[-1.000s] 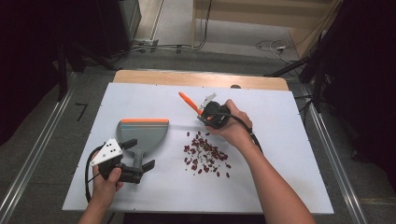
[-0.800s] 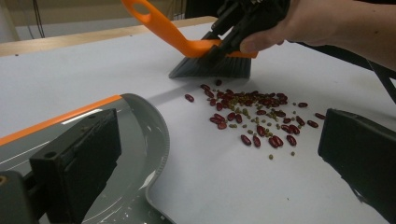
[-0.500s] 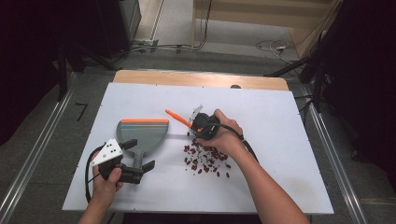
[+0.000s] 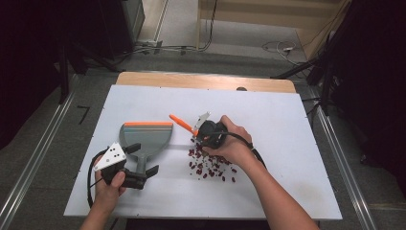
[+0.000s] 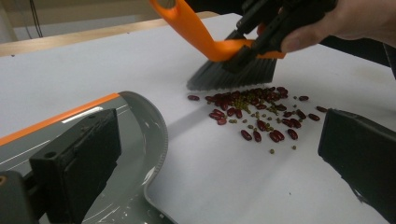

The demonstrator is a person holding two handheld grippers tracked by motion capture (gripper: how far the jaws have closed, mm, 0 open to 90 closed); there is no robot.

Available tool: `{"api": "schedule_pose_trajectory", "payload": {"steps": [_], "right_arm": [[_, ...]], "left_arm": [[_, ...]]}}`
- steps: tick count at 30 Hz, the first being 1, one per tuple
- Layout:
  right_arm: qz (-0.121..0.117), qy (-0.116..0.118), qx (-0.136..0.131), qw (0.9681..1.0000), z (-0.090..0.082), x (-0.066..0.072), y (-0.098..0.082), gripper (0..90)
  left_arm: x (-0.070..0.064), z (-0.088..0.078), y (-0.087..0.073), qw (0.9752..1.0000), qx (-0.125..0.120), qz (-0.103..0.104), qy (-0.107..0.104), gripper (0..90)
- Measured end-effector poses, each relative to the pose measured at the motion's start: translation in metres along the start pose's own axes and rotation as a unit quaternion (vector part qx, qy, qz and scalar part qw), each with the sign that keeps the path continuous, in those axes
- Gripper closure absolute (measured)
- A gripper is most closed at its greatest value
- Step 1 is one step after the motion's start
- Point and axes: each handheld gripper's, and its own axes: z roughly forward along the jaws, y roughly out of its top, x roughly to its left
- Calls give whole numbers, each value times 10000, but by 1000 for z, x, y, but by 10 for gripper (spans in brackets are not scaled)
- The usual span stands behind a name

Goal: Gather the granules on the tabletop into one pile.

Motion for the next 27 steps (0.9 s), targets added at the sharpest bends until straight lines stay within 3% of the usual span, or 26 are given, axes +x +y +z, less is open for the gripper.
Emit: {"api": "schedule_pose_trajectory", "payload": {"steps": [4,8,10,12,13,15,16,20,23,25,27], "right_arm": [[-55,-126,-58,9999,0,-9,9,689],[-203,-190,81,9996,13,-13,22,688],[-278,-61,161,9995,26,-10,26,688],[-215,35,120,9997,26,-8,27,688],[-337,52,213,9992,25,-1,27,687],[-308,136,212,9992,25,4,27,686],[-424,90,198,9989,23,9,24,686],[-389,251,108,9989,17,13,19,687],[-484,113,51,9988,10,13,16,688],[-371,8,-94,9993,1,12,16,688],[-215,66,-316,9992,-14,12,18,688]], "left_arm": [[0,0,0,10000,2,-9,9,0],[-1,0,0,10000,-1,-9,3,0],[0,0,0,10000,-8,-8,7,0],[1,-1,-1,10000,-3,-35,14,0],[2,-1,-1,10000,-18,-44,10,0],[2,-1,-1,10000,-21,-71,5,0],[3,-1,-1,10000,-25,-78,-1,0],[2,-1,-1,9999,-36,-94,-6,0],[1,-1,0,10000,-24,-80,1,0],[0,-1,0,10000,-37,-62,-9,0],[0,-1,0,10000,-37,-56,3,0]]}}
